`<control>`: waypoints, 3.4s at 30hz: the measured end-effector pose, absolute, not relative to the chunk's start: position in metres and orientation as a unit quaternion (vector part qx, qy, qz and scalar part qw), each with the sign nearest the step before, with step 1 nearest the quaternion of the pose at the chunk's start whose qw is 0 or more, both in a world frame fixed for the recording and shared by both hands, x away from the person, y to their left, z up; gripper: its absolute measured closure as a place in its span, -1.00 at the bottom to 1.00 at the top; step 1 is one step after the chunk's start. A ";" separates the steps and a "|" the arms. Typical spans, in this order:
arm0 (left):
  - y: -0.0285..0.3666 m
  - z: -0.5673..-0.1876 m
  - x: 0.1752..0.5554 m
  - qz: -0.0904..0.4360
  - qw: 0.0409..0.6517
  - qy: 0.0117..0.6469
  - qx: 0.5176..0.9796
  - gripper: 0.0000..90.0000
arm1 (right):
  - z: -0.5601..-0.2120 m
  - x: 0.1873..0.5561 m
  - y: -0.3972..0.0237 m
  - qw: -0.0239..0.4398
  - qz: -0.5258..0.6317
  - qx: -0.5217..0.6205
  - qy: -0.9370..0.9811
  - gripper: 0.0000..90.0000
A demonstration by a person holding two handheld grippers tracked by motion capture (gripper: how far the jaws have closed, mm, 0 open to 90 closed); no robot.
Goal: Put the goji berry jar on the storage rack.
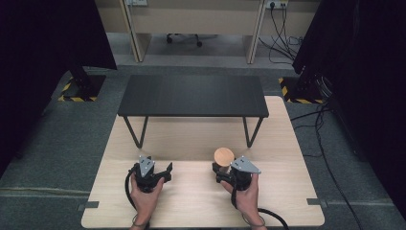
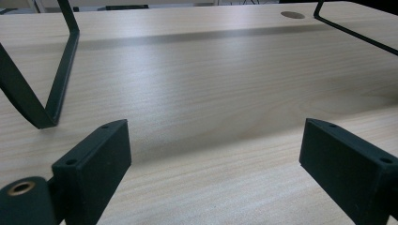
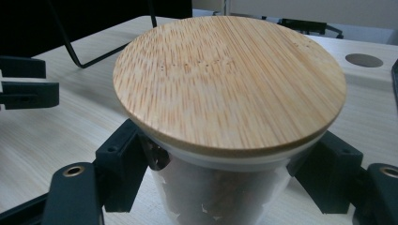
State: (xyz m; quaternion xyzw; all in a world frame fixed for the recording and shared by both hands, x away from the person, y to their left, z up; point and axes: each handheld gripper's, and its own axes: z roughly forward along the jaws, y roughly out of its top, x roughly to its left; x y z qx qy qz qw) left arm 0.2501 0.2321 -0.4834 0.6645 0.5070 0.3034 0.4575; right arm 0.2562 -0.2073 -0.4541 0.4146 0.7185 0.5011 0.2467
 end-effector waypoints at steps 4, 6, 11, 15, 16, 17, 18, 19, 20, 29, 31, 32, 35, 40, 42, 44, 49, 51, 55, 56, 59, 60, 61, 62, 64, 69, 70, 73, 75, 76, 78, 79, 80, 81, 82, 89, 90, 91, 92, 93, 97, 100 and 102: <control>0.232 -0.483 0.250 0.303 0.457 0.507 0.664 -0.81 | -0.449 0.254 -0.208 0.244 0.503 0.422 0.714 -0.42; 0.232 -0.483 0.250 0.303 0.457 0.507 0.664 -0.81 | -0.443 0.251 -0.208 0.247 0.503 0.422 0.712 -0.42; 0.232 -0.483 0.250 0.303 0.457 0.508 0.664 -0.81 | -0.424 0.247 -0.207 0.250 0.512 0.420 0.706 -0.42; 0.232 -0.483 0.250 0.303 0.457 0.507 0.665 -0.81 | -0.411 0.247 -0.203 0.251 0.515 0.419 0.704 -0.42; 0.232 -0.483 0.250 0.303 0.457 0.507 0.665 -0.81 | -0.408 0.247 -0.202 0.252 0.516 0.418 0.704 -0.42; 0.232 -0.483 0.250 0.303 0.457 0.507 0.665 -0.81 | -0.406 0.247 -0.201 0.253 0.517 0.417 0.704 -0.42; 0.232 -0.483 0.250 0.303 0.457 0.508 0.664 -0.81 | -0.404 0.248 -0.200 0.252 0.516 0.416 0.705 -0.42; 0.232 -0.483 0.250 0.303 0.457 0.507 0.665 -0.81 | -0.402 0.248 -0.200 0.251 0.517 0.415 0.705 -0.42; 0.232 -0.483 0.250 0.303 0.457 0.507 0.665 -0.81 | -0.402 0.248 -0.200 0.251 0.517 0.415 0.705 -0.42; 0.232 -0.483 0.250 0.302 0.458 0.508 0.664 -0.81 | -0.379 0.246 -0.192 0.257 0.523 0.413 0.700 -0.42; 0.232 -0.483 0.250 0.303 0.458 0.508 0.664 -0.81 | -0.371 0.246 -0.189 0.262 0.523 0.412 0.698 -0.42; 0.232 -0.483 0.250 0.303 0.458 0.508 0.664 -0.81 | -0.367 0.246 -0.188 0.263 0.523 0.412 0.698 -0.42; 0.232 -0.483 0.250 0.303 0.458 0.507 0.664 -0.81 | -0.360 0.247 -0.184 0.267 0.523 0.409 0.698 -0.42; 0.232 -0.483 0.250 0.303 0.457 0.507 0.665 -0.81 | -0.355 0.249 -0.180 0.265 0.519 0.411 0.701 -0.42; 0.232 -0.483 0.250 0.303 0.457 0.507 0.665 -0.81 | -0.354 0.250 -0.179 0.265 0.518 0.411 0.701 -0.42; 0.232 -0.484 0.250 0.304 0.458 0.506 0.665 -0.81 | -0.350 0.251 -0.178 0.264 0.519 0.412 0.701 -0.42; 0.231 -0.483 0.250 0.305 0.457 0.506 0.665 -0.81 | -0.331 0.252 -0.175 0.280 0.525 0.405 0.694 -0.42; 0.231 -0.484 0.250 0.305 0.457 0.505 0.665 -0.81 | -0.325 0.254 -0.173 0.282 0.524 0.408 0.692 -0.42; 0.231 -0.484 0.250 0.305 0.457 0.504 0.666 -0.81 | -0.314 0.259 -0.170 0.290 0.526 0.402 0.691 -0.42; 0.231 -0.483 0.251 0.305 0.457 0.504 0.667 -0.81 | -0.312 0.261 -0.170 0.290 0.527 0.401 0.691 -0.42; 0.231 -0.483 0.251 0.304 0.457 0.504 0.666 -0.81 | -0.304 0.265 -0.167 0.296 0.527 0.401 0.688 -0.42; 0.232 -0.483 0.251 0.304 0.457 0.505 0.666 -0.81 | -0.302 0.266 -0.166 0.297 0.528 0.400 0.687 -0.42; 0.232 -0.483 0.251 0.304 0.458 0.505 0.666 -0.81 | -0.299 0.268 -0.165 0.299 0.528 0.400 0.686 -0.42; 0.232 -0.483 0.251 0.303 0.458 0.505 0.666 -0.81 | -0.296 0.270 -0.163 0.301 0.528 0.400 0.686 -0.42; 0.232 -0.484 0.251 0.303 0.458 0.505 0.665 -0.81 | -0.292 0.275 -0.161 0.304 0.528 0.401 0.684 -0.42; 0.232 -0.483 0.251 0.303 0.458 0.505 0.666 -0.81 | -0.280 0.292 -0.154 0.312 0.522 0.409 0.681 -0.42; 0.232 -0.483 0.251 0.303 0.458 0.505 0.666 -0.81 | -0.278 0.297 -0.152 0.312 0.519 0.412 0.681 -0.42; 0.232 -0.484 0.251 0.302 0.460 0.506 0.665 -0.81 | -0.272 0.313 -0.146 0.312 0.510 0.420 0.682 -0.42; 0.233 -0.484 0.251 0.302 0.460 0.506 0.665 -0.81 | -0.269 0.325 -0.141 0.313 0.503 0.427 0.683 -0.42; 0.233 -0.484 0.251 0.302 0.460 0.505 0.665 -0.81 | -0.268 0.329 -0.139 0.314 0.500 0.428 0.684 -0.42; 0.233 -0.484 0.251 0.302 0.460 0.505 0.665 -0.81 | -0.265 0.339 -0.136 0.313 0.494 0.434 0.685 -0.42; 0.233 -0.484 0.251 0.301 0.460 0.505 0.665 -0.81 | -0.264 0.345 -0.135 0.310 0.492 0.438 0.686 -0.42; 0.233 -0.484 0.251 0.301 0.460 0.505 0.665 -0.81 | -0.263 0.350 -0.133 0.309 0.489 0.440 0.687 -0.42; 0.233 -0.484 0.251 0.302 0.460 0.505 0.665 -0.81 | -0.262 0.354 -0.130 0.311 0.483 0.442 0.689 -0.42; 0.233 -0.484 0.251 0.302 0.460 0.505 0.665 -0.81 | -0.262 0.359 -0.129 0.309 0.480 0.445 0.690 -0.42; 0.233 -0.484 0.251 0.301 0.460 0.504 0.665 -0.81 | -0.267 0.384 -0.120 0.294 0.462 0.461 0.699 -0.42; 0.233 -0.484 0.251 0.301 0.461 0.505 0.665 -0.81 | -0.268 0.386 -0.119 0.294 0.460 0.461 0.700 -0.42; 0.233 -0.484 0.251 0.301 0.461 0.505 0.665 -0.81 | -0.269 0.387 -0.119 0.294 0.460 0.460 0.700 -0.42; 0.233 -0.484 0.251 0.301 0.461 0.505 0.665 -0.81 | -0.269 0.388 -0.119 0.293 0.460 0.462 0.699 -0.42; 0.234 -0.484 0.252 0.301 0.461 0.505 0.665 -0.81 | -0.268 0.389 -0.120 0.291 0.460 0.463 0.699 -0.42; 0.233 -0.484 0.252 0.302 0.460 0.504 0.665 -0.81 | -0.271 0.391 -0.122 0.293 0.462 0.458 0.700 -0.42; 0.234 -0.484 0.252 0.302 0.460 0.505 0.665 -0.81 | -0.274 0.391 -0.123 0.298 0.465 0.446 0.704 -0.42; 0.234 -0.484 0.252 0.302 0.460 0.505 0.665 -0.81 | -0.276 0.391 -0.125 0.299 0.468 0.443 0.704 -0.42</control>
